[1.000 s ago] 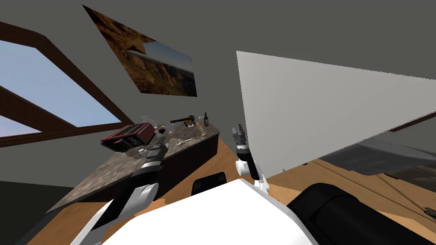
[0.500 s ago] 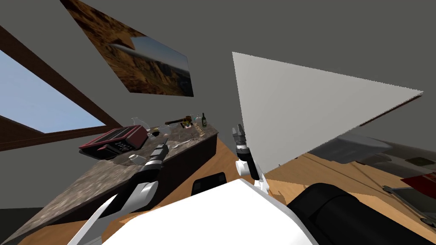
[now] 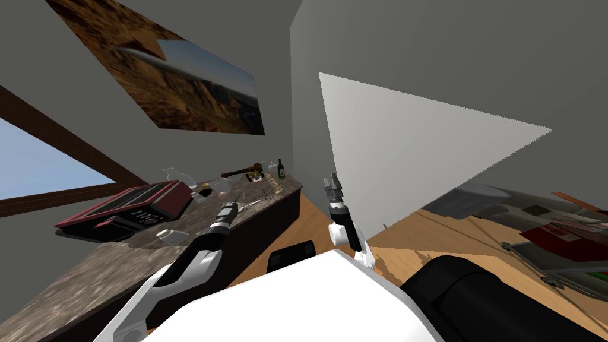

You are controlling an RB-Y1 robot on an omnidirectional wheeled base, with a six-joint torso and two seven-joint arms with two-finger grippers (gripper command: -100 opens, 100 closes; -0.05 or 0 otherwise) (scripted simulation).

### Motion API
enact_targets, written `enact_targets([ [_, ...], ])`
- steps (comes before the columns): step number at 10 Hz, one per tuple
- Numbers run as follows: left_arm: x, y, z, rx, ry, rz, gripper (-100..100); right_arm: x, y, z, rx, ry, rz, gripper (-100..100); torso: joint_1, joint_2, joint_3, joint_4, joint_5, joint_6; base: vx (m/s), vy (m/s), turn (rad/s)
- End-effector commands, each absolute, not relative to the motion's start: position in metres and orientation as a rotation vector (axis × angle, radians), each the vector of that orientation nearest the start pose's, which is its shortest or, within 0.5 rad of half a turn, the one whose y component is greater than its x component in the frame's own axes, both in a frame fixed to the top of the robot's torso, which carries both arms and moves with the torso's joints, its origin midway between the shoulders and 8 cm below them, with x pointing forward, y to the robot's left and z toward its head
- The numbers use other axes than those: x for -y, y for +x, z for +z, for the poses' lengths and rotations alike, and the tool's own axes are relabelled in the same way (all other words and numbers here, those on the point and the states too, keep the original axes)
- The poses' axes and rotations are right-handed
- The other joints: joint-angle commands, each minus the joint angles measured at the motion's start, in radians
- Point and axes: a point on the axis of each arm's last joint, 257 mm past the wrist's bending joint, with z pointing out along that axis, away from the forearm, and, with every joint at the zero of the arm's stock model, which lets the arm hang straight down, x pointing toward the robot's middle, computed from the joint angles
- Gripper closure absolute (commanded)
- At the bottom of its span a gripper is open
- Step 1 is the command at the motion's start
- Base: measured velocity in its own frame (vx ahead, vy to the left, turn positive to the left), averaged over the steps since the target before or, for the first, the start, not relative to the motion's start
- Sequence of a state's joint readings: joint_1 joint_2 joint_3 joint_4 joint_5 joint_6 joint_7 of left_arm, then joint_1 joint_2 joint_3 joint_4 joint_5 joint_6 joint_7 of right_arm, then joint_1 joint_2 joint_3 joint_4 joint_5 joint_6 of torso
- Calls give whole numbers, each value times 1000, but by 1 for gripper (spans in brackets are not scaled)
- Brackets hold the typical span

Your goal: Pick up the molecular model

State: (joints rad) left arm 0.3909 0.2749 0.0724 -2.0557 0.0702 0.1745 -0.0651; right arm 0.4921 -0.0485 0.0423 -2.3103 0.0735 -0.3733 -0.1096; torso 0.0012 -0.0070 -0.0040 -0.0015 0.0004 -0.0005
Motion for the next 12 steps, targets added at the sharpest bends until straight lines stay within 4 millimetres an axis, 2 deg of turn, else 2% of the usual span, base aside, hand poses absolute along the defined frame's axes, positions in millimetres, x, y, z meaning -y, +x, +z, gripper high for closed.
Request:
enact_targets([
  [1,-346,437,-203,-1363,-1095,-859,-100,255,362,14,-729,703,1375,0,0,0,0,0,0,0,79,9,-76],
  [8,-341,435,-255,-1551,-1129,-752,-100,255,362,14,-729,704,1375,0,-2,-2,-1,0,0,0,105,-7,-39],
  [11,-333,423,-296,-1663,-1165,-694,-100,255,362,14,-729,704,1375,0,-3,-6,-3,-1,-1,0,153,-35,-3],
  [12,-333,427,-287,-1641,-1154,-706,-100,255,362,14,-729,704,1375,0,-4,-4,-3,-1,-1,0,55,-19,3],
])
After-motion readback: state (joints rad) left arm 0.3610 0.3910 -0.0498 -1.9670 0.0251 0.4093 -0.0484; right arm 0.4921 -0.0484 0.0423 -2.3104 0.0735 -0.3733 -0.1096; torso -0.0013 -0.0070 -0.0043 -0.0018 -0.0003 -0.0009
